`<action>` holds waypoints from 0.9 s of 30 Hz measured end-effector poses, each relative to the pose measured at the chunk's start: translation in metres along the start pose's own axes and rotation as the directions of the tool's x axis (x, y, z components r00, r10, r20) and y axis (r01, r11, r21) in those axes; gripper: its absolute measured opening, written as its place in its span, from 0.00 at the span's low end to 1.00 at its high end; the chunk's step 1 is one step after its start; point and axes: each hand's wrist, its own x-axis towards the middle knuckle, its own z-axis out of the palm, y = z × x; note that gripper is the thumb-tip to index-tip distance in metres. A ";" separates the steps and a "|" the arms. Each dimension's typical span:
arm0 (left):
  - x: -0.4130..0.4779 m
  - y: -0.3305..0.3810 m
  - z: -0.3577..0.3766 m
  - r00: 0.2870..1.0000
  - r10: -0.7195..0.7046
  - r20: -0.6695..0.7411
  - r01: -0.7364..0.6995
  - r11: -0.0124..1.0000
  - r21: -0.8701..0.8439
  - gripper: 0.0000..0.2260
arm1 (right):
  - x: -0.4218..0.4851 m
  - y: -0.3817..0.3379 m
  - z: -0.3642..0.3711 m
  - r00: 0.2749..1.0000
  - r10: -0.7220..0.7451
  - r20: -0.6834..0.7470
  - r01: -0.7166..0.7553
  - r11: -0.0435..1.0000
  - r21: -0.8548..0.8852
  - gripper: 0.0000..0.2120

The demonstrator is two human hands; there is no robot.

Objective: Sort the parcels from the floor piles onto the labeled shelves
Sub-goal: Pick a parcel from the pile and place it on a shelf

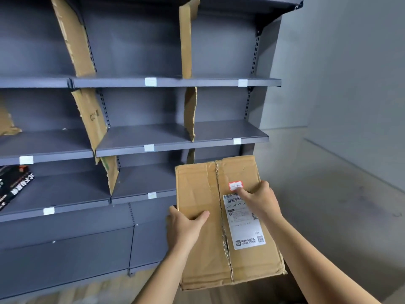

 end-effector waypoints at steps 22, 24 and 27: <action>0.067 -0.025 -0.111 0.998 0.001 -0.070 0.000 1.000 0.016 0.38 | -0.016 -0.116 0.091 0.998 -0.014 0.063 0.019 0.996 -0.090 0.42; 0.070 -0.023 -0.116 0.997 -0.003 -0.081 0.004 1.000 0.014 0.39 | -0.011 -0.124 0.096 0.996 -0.039 0.078 0.045 0.996 -0.083 0.42; 0.076 -0.019 -0.125 0.995 0.013 -0.094 -0.009 0.999 0.042 0.40 | -0.002 -0.136 0.102 0.991 -0.071 0.115 0.076 0.996 -0.046 0.43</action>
